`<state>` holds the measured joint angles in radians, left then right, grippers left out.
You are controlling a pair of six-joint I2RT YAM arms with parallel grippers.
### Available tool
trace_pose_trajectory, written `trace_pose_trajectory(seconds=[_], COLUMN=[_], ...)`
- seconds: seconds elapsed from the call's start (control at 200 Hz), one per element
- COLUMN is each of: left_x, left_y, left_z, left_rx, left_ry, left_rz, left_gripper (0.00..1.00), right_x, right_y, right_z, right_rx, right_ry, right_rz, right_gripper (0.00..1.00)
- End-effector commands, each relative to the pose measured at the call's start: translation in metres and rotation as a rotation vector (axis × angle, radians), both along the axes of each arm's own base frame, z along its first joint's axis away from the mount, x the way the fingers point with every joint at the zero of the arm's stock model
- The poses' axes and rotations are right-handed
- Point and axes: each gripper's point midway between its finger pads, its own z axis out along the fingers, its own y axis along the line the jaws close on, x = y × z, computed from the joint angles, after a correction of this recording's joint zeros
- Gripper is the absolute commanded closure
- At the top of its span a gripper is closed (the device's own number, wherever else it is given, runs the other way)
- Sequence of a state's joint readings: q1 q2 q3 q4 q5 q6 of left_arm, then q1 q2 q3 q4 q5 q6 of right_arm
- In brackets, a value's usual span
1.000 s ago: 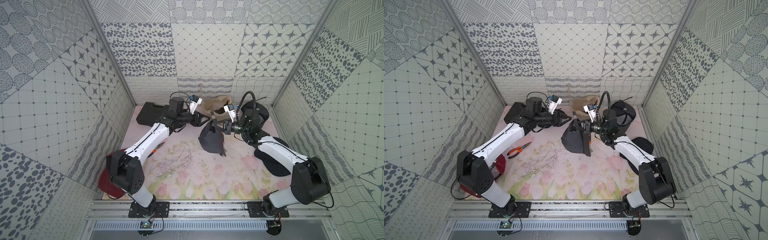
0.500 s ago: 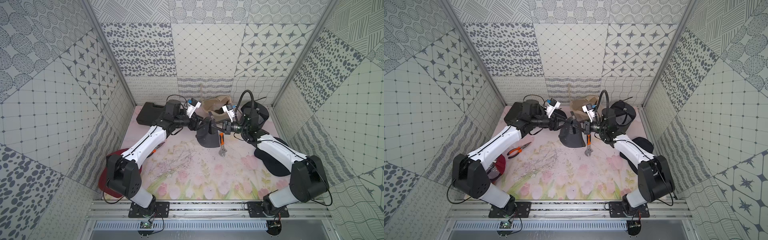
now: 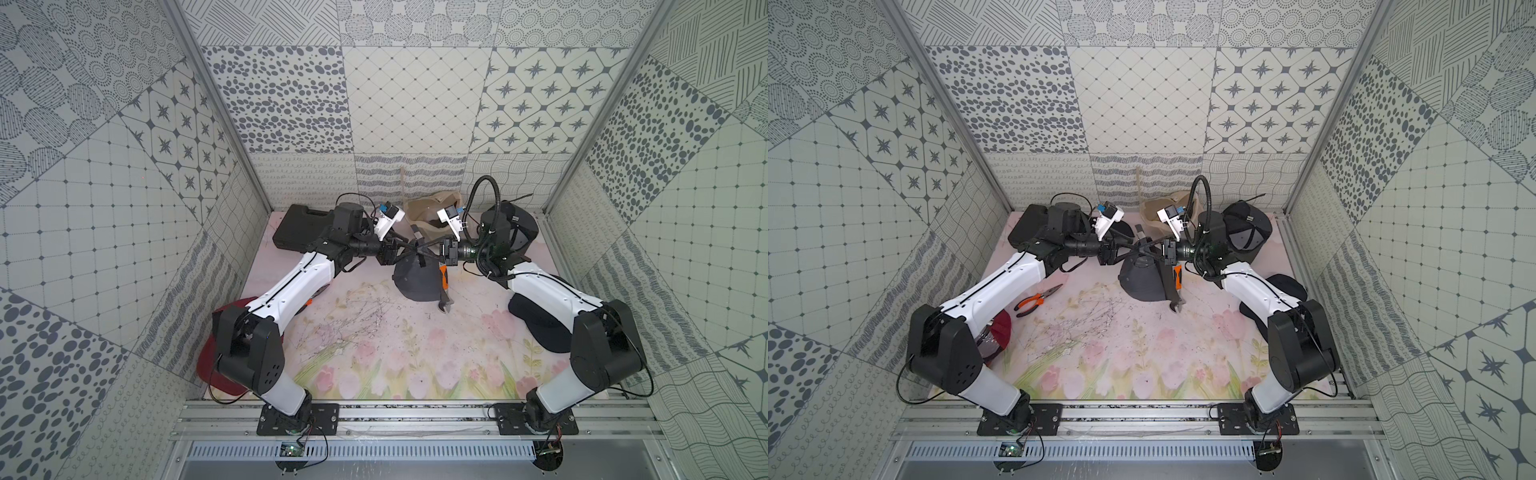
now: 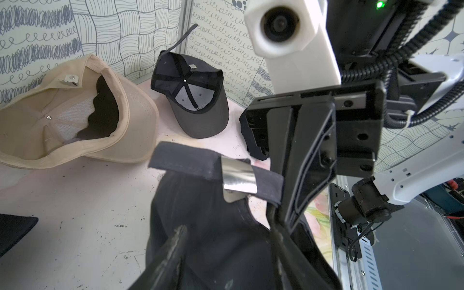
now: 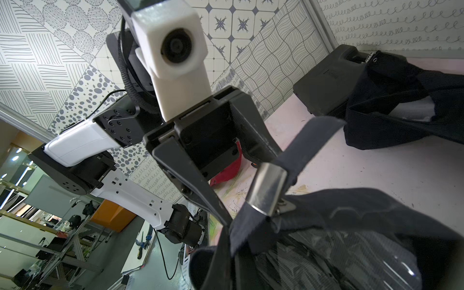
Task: Open the adjustable buckle of the baseball cap
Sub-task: Pull the adjustable strap on the baseball cap.
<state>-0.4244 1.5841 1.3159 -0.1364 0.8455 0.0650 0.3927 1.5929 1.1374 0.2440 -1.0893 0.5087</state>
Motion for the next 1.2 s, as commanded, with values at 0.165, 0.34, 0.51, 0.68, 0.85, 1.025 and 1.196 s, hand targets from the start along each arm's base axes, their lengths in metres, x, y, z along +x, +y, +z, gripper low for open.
trace_pose_trajectory(seconds=[0.165,0.34,0.51,0.68,0.85,1.025,1.196], left_x=[0.001,-0.001,-0.003,-0.004,-0.001,0.003,-0.004], left_y=[-0.016,-0.017,-0.020,-0.020,-0.017,-0.010,-0.003], left_z=[0.012,0.015,0.014,0.013,0.012,0.013,0.017], left_rx=[-0.018,-0.023,-0.028,-0.022,-0.013,0.002,0.020], left_ry=[-0.142,-0.157,-0.156,-0.165,-0.173,-0.195,-0.250], left_rz=[-0.040,-0.052,-0.057,-0.046,-0.018,0.048,0.038], left_gripper=[0.57,0.71,0.89,1.00,1.00,0.44,0.31], right_x=[-0.013,-0.016,-0.017,-0.017,-0.020,-0.014,-0.011], right_y=[0.014,0.018,0.022,0.022,0.020,0.010,0.001], right_z=[0.028,0.031,0.033,0.036,0.038,0.031,0.029], right_rx=[0.051,0.057,0.059,0.061,0.045,0.015,0.005], right_ry=[-0.094,-0.097,-0.097,-0.102,-0.117,-0.109,-0.104], right_rz=[0.084,0.105,0.114,0.108,0.101,0.081,0.102], right_gripper=[1.00,1.00,1.00,1.00,1.00,1.00,1.00])
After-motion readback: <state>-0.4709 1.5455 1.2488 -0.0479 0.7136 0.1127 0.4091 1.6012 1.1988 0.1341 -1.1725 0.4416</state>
